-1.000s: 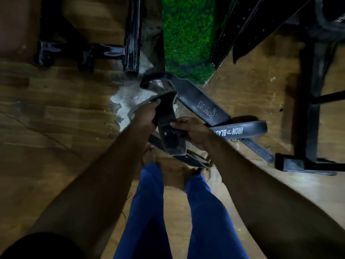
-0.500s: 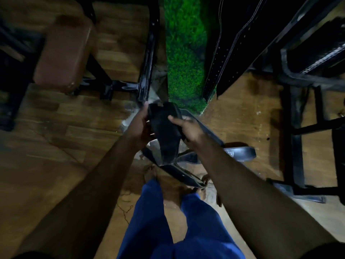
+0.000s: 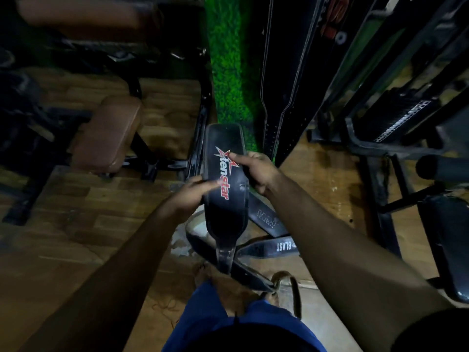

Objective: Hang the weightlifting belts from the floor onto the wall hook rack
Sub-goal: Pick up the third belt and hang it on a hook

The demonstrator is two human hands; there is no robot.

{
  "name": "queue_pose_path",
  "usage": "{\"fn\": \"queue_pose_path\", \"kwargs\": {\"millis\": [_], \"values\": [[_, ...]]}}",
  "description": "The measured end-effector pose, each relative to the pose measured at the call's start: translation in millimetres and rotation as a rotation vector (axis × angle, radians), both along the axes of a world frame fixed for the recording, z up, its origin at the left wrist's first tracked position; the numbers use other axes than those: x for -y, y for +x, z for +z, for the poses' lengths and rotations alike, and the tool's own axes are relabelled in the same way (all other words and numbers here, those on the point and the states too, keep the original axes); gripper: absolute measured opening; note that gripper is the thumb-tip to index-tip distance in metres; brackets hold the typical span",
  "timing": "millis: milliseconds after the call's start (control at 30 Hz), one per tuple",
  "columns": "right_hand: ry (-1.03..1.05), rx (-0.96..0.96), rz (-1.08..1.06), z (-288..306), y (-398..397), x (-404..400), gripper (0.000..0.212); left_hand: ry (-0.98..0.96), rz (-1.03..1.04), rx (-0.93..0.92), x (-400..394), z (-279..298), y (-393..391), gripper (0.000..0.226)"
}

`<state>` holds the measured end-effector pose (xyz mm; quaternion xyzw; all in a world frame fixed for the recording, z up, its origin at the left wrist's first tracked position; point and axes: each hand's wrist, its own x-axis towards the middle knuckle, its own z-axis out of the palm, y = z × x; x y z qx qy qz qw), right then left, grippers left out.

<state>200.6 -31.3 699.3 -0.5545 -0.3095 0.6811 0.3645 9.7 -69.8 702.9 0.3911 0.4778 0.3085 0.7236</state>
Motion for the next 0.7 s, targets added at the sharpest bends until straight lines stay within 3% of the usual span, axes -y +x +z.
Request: {"fn": "queue_pose_path", "kwargs": {"millis": [100,200,333,467,533,567,633,700], "values": [[0.044,0.013,0.267,21.3,8.0,14.0,0.031,-0.108,0.179,0.197,-22.3,34.4,1.1,0.039],[0.017,0.023,0.370,34.3,18.6,21.9,0.028,0.091,0.285,0.082,-46.2,64.2,13.3,0.013],[0.079,-0.049,0.131,73.2,25.8,9.5,0.039,0.299,0.168,0.070,-44.3,86.2,28.6,0.024],[0.317,-0.085,-0.098,113.0,18.9,-18.1,0.018,0.423,-0.106,-0.137,-33.3,92.7,22.9,0.034],[0.395,-0.001,-0.028,118.6,10.2,-21.6,0.028,0.347,-0.094,-0.120,-40.9,103.5,13.3,0.026],[0.426,0.024,0.032,119.6,6.3,-19.1,0.027,0.244,-0.059,-0.008,-46.6,112.5,9.0,0.029],[0.467,0.083,0.165,123.4,2.3,-12.4,0.022,0.064,0.036,0.162,-61.9,134.8,4.7,0.058],[0.453,0.115,0.262,126.3,7.3,-11.8,0.023,0.035,0.126,0.125,-71.0,154.9,13.7,0.049]]}}
